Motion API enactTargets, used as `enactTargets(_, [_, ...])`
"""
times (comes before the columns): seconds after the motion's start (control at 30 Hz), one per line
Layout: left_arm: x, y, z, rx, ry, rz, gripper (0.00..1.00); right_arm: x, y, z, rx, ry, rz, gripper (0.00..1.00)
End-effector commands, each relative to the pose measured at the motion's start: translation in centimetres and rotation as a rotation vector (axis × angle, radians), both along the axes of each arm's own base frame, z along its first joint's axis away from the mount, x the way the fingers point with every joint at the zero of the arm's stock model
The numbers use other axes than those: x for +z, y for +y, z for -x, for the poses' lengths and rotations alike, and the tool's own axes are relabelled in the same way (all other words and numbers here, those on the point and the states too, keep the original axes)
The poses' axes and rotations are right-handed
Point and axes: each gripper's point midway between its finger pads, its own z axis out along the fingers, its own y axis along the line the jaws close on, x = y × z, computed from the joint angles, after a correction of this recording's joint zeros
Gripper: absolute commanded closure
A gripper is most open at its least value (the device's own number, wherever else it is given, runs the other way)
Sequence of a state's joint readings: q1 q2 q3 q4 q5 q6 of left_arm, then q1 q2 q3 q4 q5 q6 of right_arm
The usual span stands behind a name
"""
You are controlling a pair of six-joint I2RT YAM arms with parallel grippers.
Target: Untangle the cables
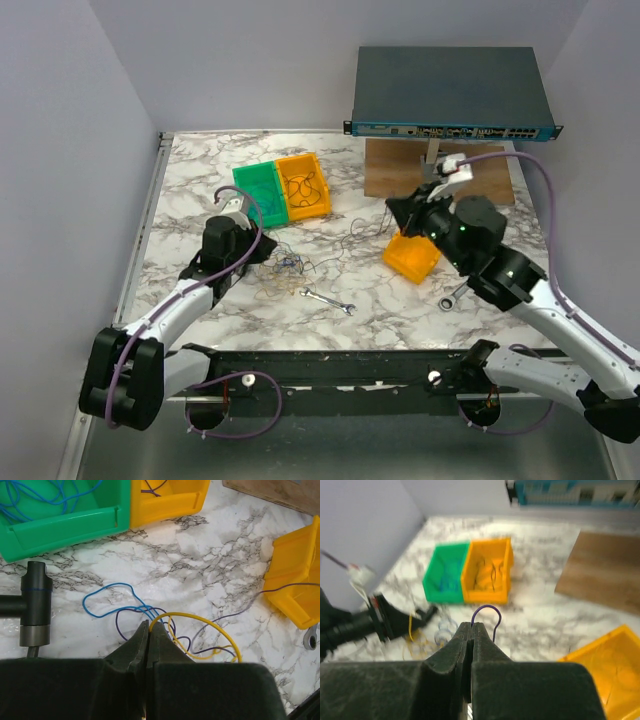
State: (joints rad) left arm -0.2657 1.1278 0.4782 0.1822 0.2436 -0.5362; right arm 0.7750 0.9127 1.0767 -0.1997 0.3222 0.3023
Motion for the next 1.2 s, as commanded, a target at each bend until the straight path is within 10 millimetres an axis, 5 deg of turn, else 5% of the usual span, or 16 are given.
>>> enactTargets(0.0, [1.6, -0.5, -0.2, -0.038, -0.072, 0.01, 1.0, -7.3, 2.7, 1.1, 0.147, 0.184, 0.106, 0.94])
enactTargets(0.13, [1.9, -0.8, -0.1, -0.056, -0.086, 0.02, 1.0, -13.3, 3.9, 0.9, 0.211, 0.323, 0.286, 0.49])
enactTargets(0.23, [2.2, -1.0, 0.0, -0.07, -0.102, 0.03, 1.0, -16.7, 5.5, 0.7, 0.299, 0.373, 0.382, 0.35])
enactTargets(0.47, [3.4, -1.4, 0.6, -0.099, -0.168, 0.053, 1.0, -21.2, 9.3, 0.0, 0.449, 0.351, 0.379, 0.31])
enactTargets(0.83, [3.2, -1.4, 0.6, -0.1, -0.166, 0.06, 1.0, -27.7, 9.0, -6.0, 0.092, 0.547, 0.415, 0.16])
enactTargets(1.17, [2.9, -1.4, 0.5, -0.098, -0.153, 0.055, 1.0, -30.2, 12.3, -8.4, 0.131, 0.529, 0.401, 0.2])
